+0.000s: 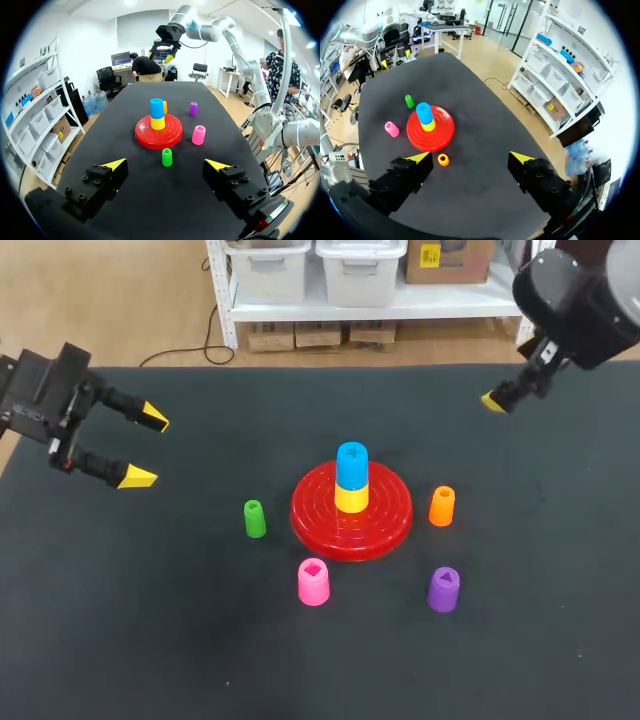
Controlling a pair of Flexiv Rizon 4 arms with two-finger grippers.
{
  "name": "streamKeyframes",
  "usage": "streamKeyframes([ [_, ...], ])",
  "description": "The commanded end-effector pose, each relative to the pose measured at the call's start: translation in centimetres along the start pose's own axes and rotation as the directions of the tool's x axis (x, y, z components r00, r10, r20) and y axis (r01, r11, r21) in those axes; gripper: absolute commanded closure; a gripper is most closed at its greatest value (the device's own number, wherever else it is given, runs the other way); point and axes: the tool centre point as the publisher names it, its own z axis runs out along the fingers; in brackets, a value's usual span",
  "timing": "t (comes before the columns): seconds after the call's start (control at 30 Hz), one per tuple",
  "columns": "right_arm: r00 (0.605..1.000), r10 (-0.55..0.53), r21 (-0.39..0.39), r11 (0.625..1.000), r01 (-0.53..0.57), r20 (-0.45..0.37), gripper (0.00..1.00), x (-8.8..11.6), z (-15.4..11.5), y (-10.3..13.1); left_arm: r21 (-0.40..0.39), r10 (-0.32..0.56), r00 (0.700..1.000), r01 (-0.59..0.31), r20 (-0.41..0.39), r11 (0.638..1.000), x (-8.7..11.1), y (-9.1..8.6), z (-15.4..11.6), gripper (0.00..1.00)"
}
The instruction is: Pick up and stack the cylinders on the red base in this order: pink,purple,orange,green
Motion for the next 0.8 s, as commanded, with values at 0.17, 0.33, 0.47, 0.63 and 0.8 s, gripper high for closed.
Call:
streamKeyframes([
  [0.17, 0.998, -0.045, -0.053, 0.998, 0.043, -0.033, 0.0, -1.1, -1.2, 2.1, 0.002, 0.001, 1.0, -0.001, 0.0, 1.0, 0.1, 0.1, 0.0, 0.0],
  [0.33, 0.992, -0.111, -0.145, 0.984, 0.102, -0.06, 0.0, -1.2, -2.0, 5.1, 0.002, 0.001, 1.0, -0.001, 0.0, 1.0, 0.1, 0.1, 0.0, 0.0],
  [0.47, 0.99, -0.128, -0.224, 0.968, 0.11, -0.066, 0.0, -0.9, -2.3, 7.3, 0.002, 0.001, 1.0, -0.001, 0.0, 1.0, 0.1, 0.1, 0.0, 0.0],
  [0.63, 0.964, -0.245, -0.283, 0.936, 0.209, -0.1, 0.0, -0.6, -1.8, 11.5, 0.002, 0.001, 1.0, -0.001, 0.0, 1.0, 0.1, 0.1, 0.0, 0.0],
  [0.8, 0.928, -0.352, -0.304, 0.903, 0.303, -0.124, 0.0, -0.4, 0.4, 15.0, 0.002, 0.001, 1.0, -0.001, 0.0, 1.0, 0.1, 0.1, 0.0, 0.0],
])
